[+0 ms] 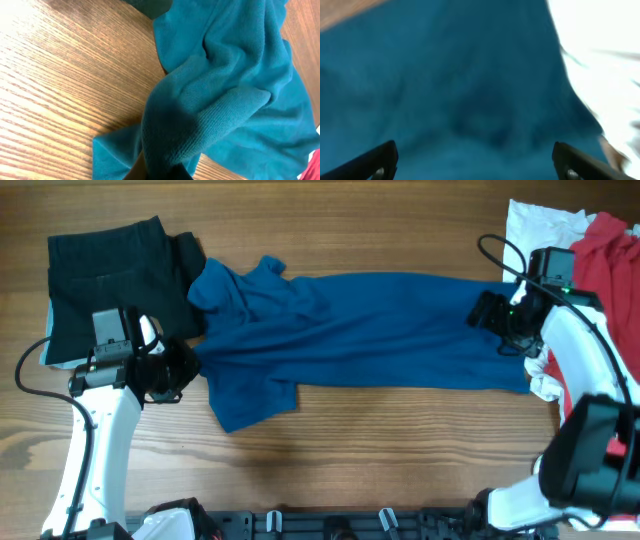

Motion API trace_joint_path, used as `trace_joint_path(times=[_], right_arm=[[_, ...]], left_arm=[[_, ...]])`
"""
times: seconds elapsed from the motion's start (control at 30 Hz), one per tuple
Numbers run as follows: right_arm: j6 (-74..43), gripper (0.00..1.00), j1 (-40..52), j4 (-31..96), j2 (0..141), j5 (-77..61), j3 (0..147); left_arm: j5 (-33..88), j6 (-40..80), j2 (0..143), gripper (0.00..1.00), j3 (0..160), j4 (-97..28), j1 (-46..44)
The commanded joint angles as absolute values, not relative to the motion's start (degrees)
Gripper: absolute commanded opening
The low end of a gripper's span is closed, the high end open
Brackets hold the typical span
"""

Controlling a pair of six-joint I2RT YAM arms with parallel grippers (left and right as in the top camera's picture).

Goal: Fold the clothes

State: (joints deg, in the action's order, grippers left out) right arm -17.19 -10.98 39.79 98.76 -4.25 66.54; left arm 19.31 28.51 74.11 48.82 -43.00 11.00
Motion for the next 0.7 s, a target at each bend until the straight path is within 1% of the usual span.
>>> trace_joint_path(times=[0.0,0.17,0.2,0.23,0.3,0.33,0.37,0.4,0.43,0.47,0.5,0.63,0.67], right_arm=[[-16.5,0.99,-11.1,35.0,103.2,-6.5,66.0],[-16.4,1.00,-10.9,30.0,110.5,-6.8,66.0],[-16.4,0.98,-10.6,29.6,112.0,-6.8,66.0],[-15.9,0.94,-10.1,29.3,113.2,-7.0,66.0],[-14.8,0.77,-9.4,29.3,114.4,-8.1,66.0],[-14.8,0.65,-9.0,29.5,114.6,-8.0,66.0],[-14.8,0.50,-8.6,30.0,114.5,-8.0,66.1],[-14.9,0.40,-8.3,31.0,114.0,-8.0,66.4],[-15.0,0.26,-8.2,32.2,112.9,-8.0,66.8],[-15.2,0.17,-8.2,33.3,111.7,-8.0,67.2],[-15.2,0.12,-8.2,35.0,109.6,-7.7,67.7],[-17.0,0.08,-8.2,41.0,98.3,-5.4,68.8],[-17.0,0.05,-8.2,43.1,94.3,-5.4,68.8]], left_arm=[[18.1,27.2,74.4,0.04,48.8,-43.2,11.1],[18.1,27.2,74.4,0.04,48.8,-43.1,11.1],[18.1,27.2,74.4,0.04,48.8,-43.2,11.1],[18.1,27.2,74.4,0.04,48.8,-43.2,11.1],[18.1,27.2,74.4,0.04,48.8,-43.2,11.1],[18.1,27.2,74.4,0.04,48.8,-43.2,11.1],[18.1,27.2,74.4,0.04,48.8,-43.2,11.1],[18.1,27.2,74.4,0.04,48.8,-43.2,11.1],[18.1,27.2,74.4,0.04,48.8,-43.2,11.1],[18.1,27.2,74.4,0.04,48.8,-43.2,11.1],[18.1,27.2,74.4,0.04,48.8,-43.2,11.1],[18.1,27.2,74.4,0.04,48.8,-43.1,11.1],[18.1,27.2,74.4,0.04,48.8,-43.1,11.1]])
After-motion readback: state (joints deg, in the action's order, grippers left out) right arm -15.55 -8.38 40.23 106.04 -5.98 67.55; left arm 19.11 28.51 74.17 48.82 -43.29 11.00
